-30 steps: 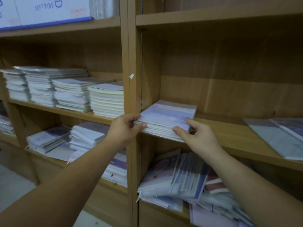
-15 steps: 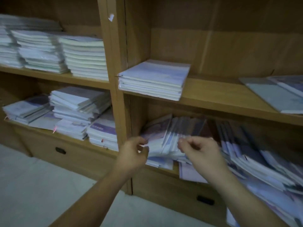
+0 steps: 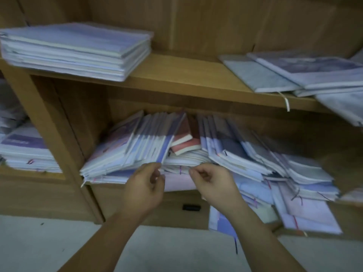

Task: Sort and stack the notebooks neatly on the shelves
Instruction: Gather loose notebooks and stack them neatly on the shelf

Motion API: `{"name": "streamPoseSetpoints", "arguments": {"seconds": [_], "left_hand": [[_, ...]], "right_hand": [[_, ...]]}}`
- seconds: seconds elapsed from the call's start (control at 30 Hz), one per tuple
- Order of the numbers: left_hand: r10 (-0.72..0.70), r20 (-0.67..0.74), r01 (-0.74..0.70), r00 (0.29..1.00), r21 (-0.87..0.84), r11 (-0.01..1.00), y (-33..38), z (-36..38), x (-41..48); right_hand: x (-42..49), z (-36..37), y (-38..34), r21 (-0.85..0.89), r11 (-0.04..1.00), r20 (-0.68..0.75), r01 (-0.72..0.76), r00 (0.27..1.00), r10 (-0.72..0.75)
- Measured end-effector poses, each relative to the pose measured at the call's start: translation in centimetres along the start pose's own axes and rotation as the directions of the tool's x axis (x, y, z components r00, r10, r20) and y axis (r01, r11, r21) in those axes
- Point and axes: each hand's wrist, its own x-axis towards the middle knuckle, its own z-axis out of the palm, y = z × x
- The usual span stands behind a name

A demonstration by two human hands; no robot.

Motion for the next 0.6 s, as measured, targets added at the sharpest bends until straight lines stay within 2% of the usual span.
{"name": "streamPoseSetpoints", "arguments": {"seconds": [0.1, 0.17, 0.2, 0.3, 0.43, 0.47, 0.53, 0.6], "left_hand": [[-0.133, 0.134, 0.159, 0.982, -0.207, 0.965, 1.7, 2.5, -2.3], [-0.133, 0.197, 0.179, 0.971, -0.242, 0.954, 3.5, 3.5, -2.9], [-0.093, 0.227, 0.146, 0.969, -0.228, 0.963, 4.9, 3.5, -2.5], [0.086, 0.282, -0.020, 0.955, -0.229, 0.973, 11.0, 2.6, 0.4], [0.349, 0.130, -0.305, 0.928, -0.275, 0.912, 19.4, 0.3, 3.3], [0.432, 0.067, -0.406, 0.899, -0.241, 0.882, 20.6, -0.2, 3.9], [0.588, -0.022, -0.586, 0.809, -0.113, 0.802, 22.4, -1.2, 5.5], [0.661, 0.000, -0.660, 0.751, 0.061, 0.749, 24.4, -1.5, 8.1]], "right_hand": [[-1.9, -3.4, 1.6, 0.004, 1.000, -0.142, -0.005, 0.990, 0.005], [-2.6, -6.2, 1.2, 0.117, 0.993, -0.246, -0.007, 0.969, 0.036], [-2.8, -7.6, 0.4, 0.152, 0.988, -0.291, 0.011, 0.956, 0.034], [-2.6, -11.1, -3.5, 0.135, 0.978, -0.342, 0.157, 0.934, -0.103], [-2.4, -14.7, -7.2, -0.005, 0.958, -0.350, 0.286, 0.897, -0.269], [-2.5, -15.8, -7.6, -0.055, 0.947, -0.400, 0.316, 0.862, -0.311], [-2.6, -18.4, -7.9, -0.194, 0.907, -0.525, 0.373, 0.742, -0.417], [-2.1, -21.0, -8.2, -0.382, 0.857, -0.605, 0.347, 0.607, -0.515]]}}
